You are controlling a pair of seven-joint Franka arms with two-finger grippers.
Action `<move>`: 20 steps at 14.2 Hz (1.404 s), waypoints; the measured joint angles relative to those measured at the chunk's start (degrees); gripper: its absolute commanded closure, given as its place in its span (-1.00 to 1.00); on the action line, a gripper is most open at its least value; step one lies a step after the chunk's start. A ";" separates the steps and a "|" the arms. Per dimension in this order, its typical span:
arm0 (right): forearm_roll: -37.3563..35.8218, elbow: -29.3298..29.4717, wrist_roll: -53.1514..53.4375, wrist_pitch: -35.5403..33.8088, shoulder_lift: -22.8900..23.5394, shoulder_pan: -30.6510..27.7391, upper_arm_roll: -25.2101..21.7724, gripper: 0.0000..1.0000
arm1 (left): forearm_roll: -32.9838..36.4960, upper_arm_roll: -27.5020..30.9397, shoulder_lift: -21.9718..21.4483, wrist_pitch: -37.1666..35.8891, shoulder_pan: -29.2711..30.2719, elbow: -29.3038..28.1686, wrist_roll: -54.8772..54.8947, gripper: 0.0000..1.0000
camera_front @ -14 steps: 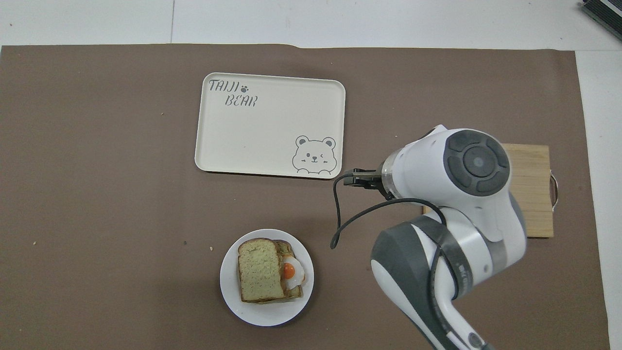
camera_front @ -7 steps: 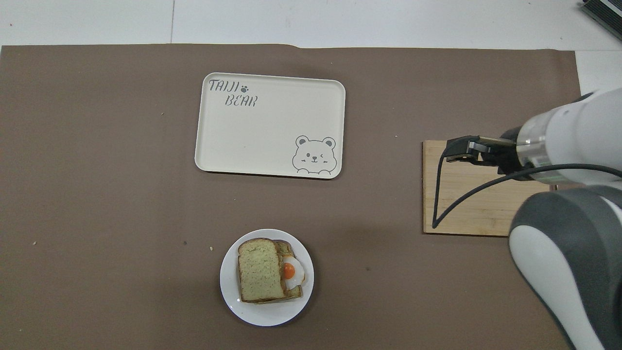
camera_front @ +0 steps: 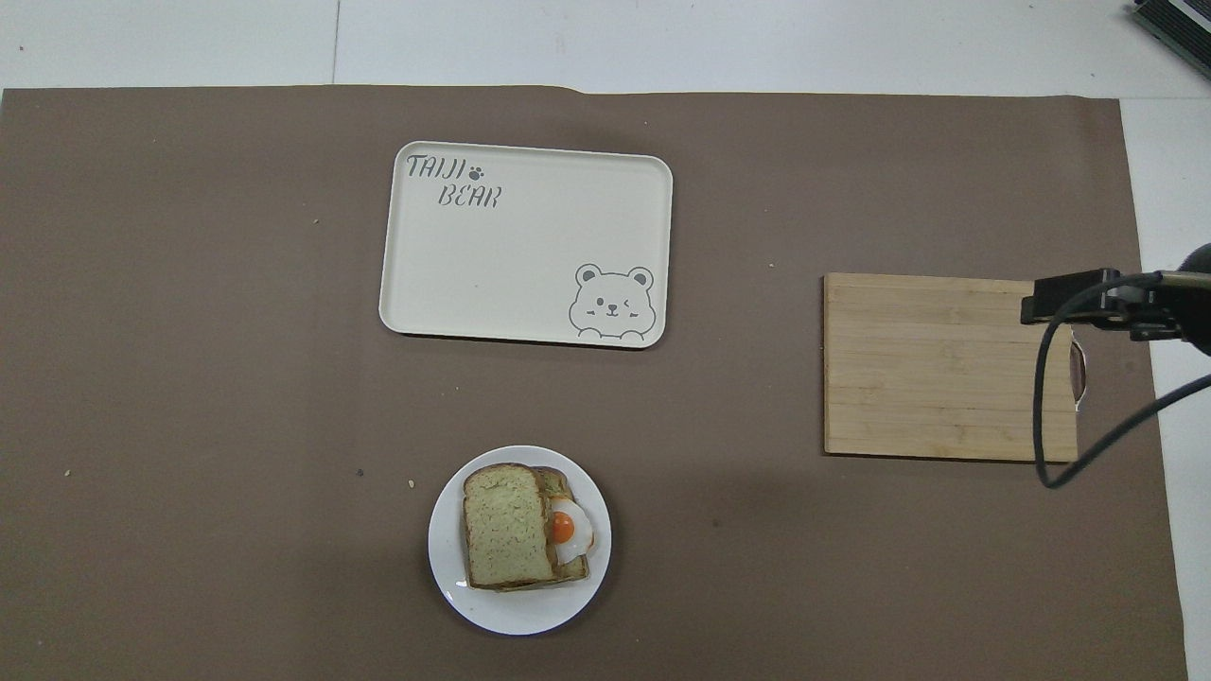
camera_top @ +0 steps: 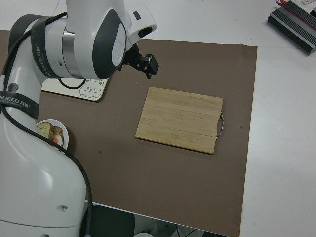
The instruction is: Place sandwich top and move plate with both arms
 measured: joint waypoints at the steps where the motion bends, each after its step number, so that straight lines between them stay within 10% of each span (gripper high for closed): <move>1: -0.85 1.08 -1.13 -1.41 -0.03 -0.25 -0.04 -1.00 | -0.57 -0.10 -0.48 0.00 -0.01 -0.96 0.00 -1.00; 20: -1.62 1.52 -2.82 -2.51 0.05 -0.93 0.40 -1.00 | -30.74 -0.79 -13.50 31.34 -3.99 -50.53 7.71 -1.00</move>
